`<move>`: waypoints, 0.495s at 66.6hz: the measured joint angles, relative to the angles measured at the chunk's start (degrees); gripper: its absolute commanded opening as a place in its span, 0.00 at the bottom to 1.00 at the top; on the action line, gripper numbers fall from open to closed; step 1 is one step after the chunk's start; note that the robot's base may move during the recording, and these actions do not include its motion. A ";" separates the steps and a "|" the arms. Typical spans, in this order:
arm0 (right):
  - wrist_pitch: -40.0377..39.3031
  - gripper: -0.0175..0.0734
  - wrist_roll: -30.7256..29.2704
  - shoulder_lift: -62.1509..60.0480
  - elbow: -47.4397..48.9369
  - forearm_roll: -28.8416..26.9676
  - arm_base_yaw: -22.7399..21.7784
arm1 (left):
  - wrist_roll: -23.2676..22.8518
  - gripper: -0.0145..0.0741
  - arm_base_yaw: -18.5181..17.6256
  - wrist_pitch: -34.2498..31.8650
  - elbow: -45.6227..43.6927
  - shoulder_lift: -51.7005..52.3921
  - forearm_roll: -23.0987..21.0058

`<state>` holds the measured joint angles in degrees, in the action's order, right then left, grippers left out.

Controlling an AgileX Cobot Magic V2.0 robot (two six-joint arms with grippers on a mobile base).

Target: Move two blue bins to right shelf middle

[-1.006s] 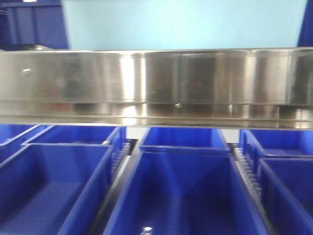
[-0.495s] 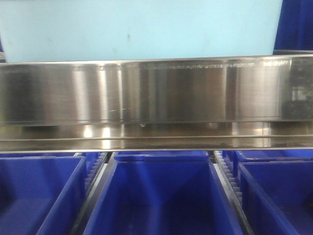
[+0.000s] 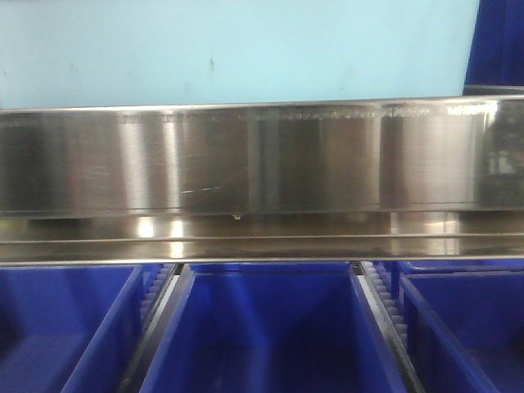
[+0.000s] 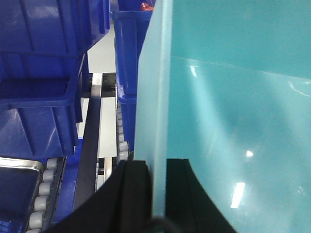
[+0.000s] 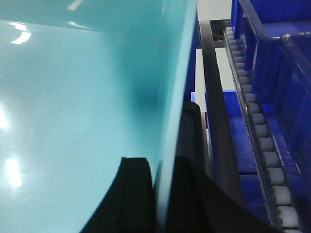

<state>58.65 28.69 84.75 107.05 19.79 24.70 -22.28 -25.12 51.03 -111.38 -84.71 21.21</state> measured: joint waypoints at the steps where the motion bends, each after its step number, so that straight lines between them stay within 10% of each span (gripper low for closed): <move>1: 0.00 0.02 0.00 0.00 0.00 0.00 0.00 | 0.00 0.04 0.00 0.00 0.00 0.00 0.00; 33: 0.00 0.02 0.00 0.00 0.00 0.00 0.00 | 0.00 0.04 0.00 -0.12 0.00 0.00 0.00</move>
<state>58.65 28.69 84.75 107.05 19.79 24.70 -22.28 -25.12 50.92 -111.38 -84.71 21.21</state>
